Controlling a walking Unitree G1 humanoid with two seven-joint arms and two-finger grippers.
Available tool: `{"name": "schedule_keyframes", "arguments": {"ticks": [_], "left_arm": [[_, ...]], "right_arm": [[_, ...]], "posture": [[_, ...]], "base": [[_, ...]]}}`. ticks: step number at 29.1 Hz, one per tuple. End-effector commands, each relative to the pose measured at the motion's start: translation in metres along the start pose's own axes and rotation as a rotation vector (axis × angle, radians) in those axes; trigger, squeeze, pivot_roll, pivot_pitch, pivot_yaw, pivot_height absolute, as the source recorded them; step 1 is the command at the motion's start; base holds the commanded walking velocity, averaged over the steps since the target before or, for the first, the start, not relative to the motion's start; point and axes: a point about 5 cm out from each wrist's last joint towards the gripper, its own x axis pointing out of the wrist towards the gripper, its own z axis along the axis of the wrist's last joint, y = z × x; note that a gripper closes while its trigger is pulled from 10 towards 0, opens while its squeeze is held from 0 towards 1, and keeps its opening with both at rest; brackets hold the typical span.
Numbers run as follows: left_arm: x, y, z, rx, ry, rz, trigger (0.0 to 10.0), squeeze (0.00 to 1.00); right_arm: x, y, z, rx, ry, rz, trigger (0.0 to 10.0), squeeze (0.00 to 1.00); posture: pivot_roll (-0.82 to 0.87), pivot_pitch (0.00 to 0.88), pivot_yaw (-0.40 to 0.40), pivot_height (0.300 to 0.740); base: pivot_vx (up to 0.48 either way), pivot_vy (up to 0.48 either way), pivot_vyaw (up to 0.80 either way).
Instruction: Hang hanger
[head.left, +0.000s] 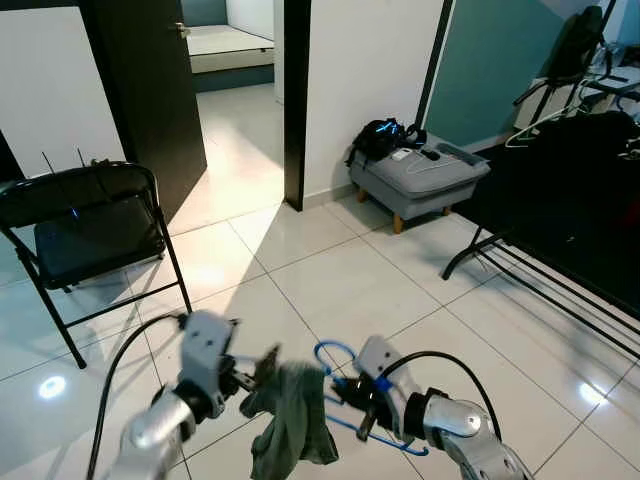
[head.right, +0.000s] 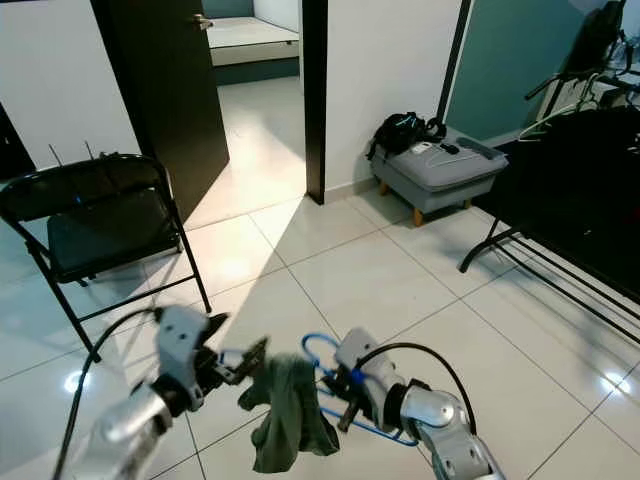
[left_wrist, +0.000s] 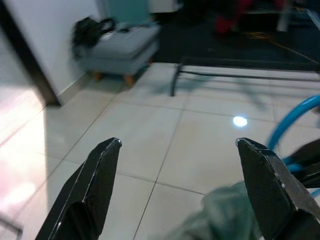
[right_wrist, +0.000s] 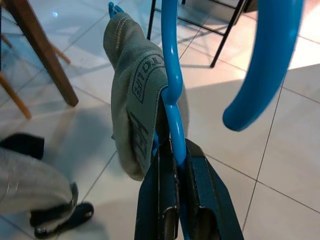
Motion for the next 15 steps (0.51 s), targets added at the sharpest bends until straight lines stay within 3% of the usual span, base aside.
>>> {"name": "schedule_keyframes", "arguments": {"ticks": [1, 8, 15], "left_arm": [[0.000, -0.011, 0.004, 0.064, 0.047, -0.153, 10.0, 0.00], [-0.003, -0.022, 0.013, 0.211, 0.120, -0.382, 10.0, 0.00], [-0.015, -0.019, 0.010, 0.301, 0.243, -0.491, 10.0, 0.00]], "right_arm": [[0.001, 0.002, 0.007, -0.060, 0.009, 0.043, 10.0, 0.00], [-0.001, 0.005, 0.011, -0.119, 0.012, 0.095, 10.0, 0.00], [-0.016, -0.003, 0.022, -0.143, -0.021, 0.116, 10.0, 0.00]], "posture": [[0.07, 0.000, -0.032, 0.735], [0.06, 0.000, -0.014, 0.735], [0.05, 0.000, 0.003, 0.735]], "base": [[0.000, 0.000, 0.00], [0.000, 0.000, 0.00], [0.000, 0.000, 0.00]]}}
